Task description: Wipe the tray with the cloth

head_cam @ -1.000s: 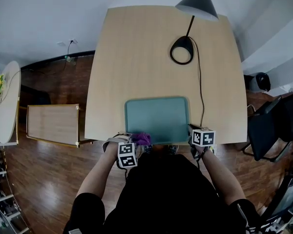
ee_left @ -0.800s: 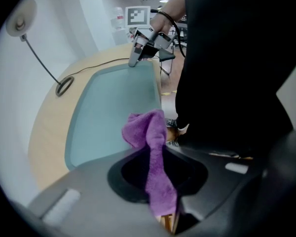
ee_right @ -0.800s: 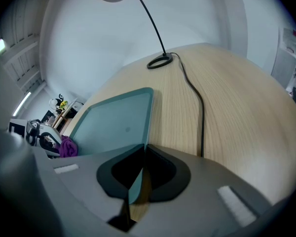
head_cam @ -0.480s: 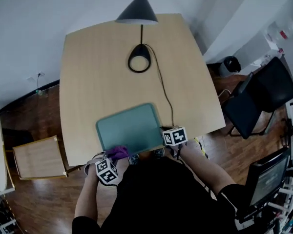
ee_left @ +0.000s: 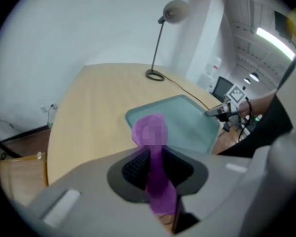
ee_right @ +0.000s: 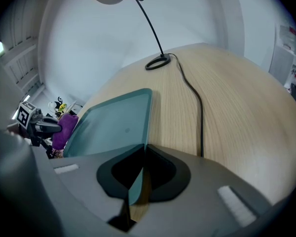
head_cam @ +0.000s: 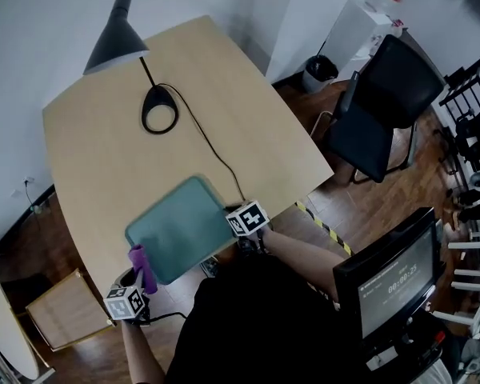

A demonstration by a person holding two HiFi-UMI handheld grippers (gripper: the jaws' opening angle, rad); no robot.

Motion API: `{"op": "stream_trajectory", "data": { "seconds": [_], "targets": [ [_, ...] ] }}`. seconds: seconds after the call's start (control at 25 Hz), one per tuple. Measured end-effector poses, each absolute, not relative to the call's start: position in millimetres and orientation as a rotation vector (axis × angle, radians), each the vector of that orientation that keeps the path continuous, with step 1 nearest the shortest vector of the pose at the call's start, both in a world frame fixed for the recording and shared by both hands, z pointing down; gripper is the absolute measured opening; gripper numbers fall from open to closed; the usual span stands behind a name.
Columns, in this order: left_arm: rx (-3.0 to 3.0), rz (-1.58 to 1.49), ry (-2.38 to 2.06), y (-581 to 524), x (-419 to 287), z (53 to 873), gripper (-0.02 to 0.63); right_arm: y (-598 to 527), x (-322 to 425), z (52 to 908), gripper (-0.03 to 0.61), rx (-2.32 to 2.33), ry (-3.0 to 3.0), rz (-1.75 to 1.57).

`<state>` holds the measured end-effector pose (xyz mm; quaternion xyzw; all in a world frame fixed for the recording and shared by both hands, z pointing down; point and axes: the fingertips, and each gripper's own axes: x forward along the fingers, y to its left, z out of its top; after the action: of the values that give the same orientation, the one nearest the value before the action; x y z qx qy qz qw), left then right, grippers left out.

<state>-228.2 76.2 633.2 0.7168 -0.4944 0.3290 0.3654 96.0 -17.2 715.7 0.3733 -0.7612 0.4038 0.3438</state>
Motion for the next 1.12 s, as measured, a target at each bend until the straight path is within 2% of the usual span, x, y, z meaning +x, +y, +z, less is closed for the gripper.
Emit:
{"op": "stream_trajectory", "data": {
  "seconds": [0.28,0.48,0.72,0.96,1.12],
  "targets": [
    [1.514,0.564,-1.506,52.8,-294.2,643.7,0.095,-17.0,129.4,702.3,0.021,1.008,-1.958,1.097],
    [1.398,0.616,-1.457,47.9,-318.9,669.7,0.097,-26.1,117.7,708.3,0.021,1.004,-1.964,1.126],
    [1.400,0.661,-1.399,54.6,-310.7,686.0,0.126,-23.9,111.5,716.2,0.021,0.964,-1.953,1.133],
    [1.396,0.518,-1.526,57.0,-322.1,652.0,0.212,-32.9,118.7,701.6,0.021,1.067,-1.981,1.156],
    [1.421,0.451,-1.728,55.5,-344.8,601.0,0.212,-51.1,135.4,673.3,0.021,1.234,-1.980,1.103]
  ]
}}
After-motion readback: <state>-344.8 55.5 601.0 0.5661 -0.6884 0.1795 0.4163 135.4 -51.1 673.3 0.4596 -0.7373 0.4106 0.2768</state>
